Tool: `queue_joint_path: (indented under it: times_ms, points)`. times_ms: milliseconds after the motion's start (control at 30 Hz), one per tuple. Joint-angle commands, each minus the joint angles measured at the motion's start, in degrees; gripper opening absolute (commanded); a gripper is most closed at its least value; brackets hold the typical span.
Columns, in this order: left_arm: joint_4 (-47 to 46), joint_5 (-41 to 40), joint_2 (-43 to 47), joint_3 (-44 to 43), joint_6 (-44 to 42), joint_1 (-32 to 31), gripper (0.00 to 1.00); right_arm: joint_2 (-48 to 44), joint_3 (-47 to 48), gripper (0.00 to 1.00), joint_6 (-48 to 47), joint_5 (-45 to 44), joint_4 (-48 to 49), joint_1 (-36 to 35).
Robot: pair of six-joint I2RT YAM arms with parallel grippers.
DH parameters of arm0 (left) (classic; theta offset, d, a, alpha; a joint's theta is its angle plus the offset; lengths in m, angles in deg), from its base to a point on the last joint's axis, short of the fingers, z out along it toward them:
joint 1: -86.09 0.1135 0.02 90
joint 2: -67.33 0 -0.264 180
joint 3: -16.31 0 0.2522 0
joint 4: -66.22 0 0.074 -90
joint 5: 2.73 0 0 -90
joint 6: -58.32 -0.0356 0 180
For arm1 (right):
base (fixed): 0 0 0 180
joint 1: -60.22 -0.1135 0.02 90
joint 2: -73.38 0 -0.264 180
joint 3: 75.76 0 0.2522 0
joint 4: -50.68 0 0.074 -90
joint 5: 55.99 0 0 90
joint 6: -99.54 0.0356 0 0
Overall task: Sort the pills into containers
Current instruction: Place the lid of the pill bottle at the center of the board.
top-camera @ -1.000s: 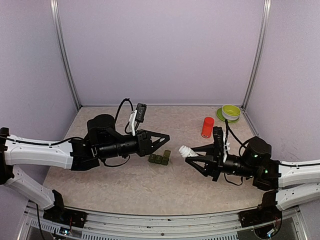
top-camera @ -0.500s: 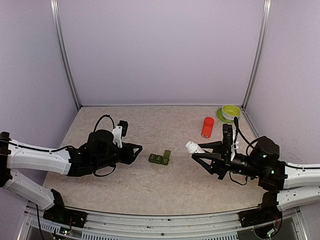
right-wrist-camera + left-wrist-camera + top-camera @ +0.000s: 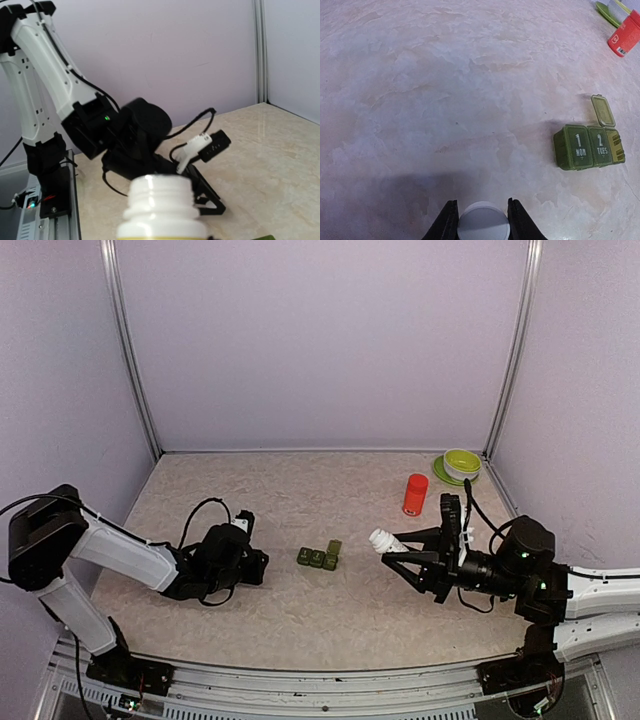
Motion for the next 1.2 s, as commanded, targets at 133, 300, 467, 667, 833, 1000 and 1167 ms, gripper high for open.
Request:
queue_joint_path:
  times_ms: [133, 300, 467, 667, 833, 1000, 1167]
  points:
    - [-5.6, 0.8, -5.7, 0.6, 1.6, 0.8, 0.30, 0.4, -0.7, 0.20, 0.2, 0.4, 1.7, 0.2]
    - [-6.2, 1.6, -7.0, 0.6, 1.9, 0.8, 0.30, 0.6, -1.0, 0.20, 0.3, 0.6, 2.0, 0.2]
    - [-6.5, 2.2, -7.2, 0.7, 2.4, 0.8, 0.35, 0.9, -1.5, 0.20, 0.1, 0.3, 2.5, 0.2]
    - [-6.4, 2.3, -6.9, 0.8, 2.6, 0.8, 0.43, 1.8, -1.5, 0.20, -0.6, 0.2, 3.0, 0.2]
    - [-5.7, 2.7, -4.9, 0.3, 2.5, 0.8, 0.55, 3.4, -1.6, 0.20, -1.3, 0.4, 4.1, 0.3]
    - [-3.5, 3.9, -3.1, -2.0, 0.8, 1.0, 0.62, 6.5, -1.6, 0.20, -2.1, 1.1, 5.8, 0.8]
    - [-2.3, 7.2, -3.3, -5.2, -1.2, 2.3, 0.68, 10.5, -1.4, 0.20, -2.7, 2.2, 8.1, 1.6]
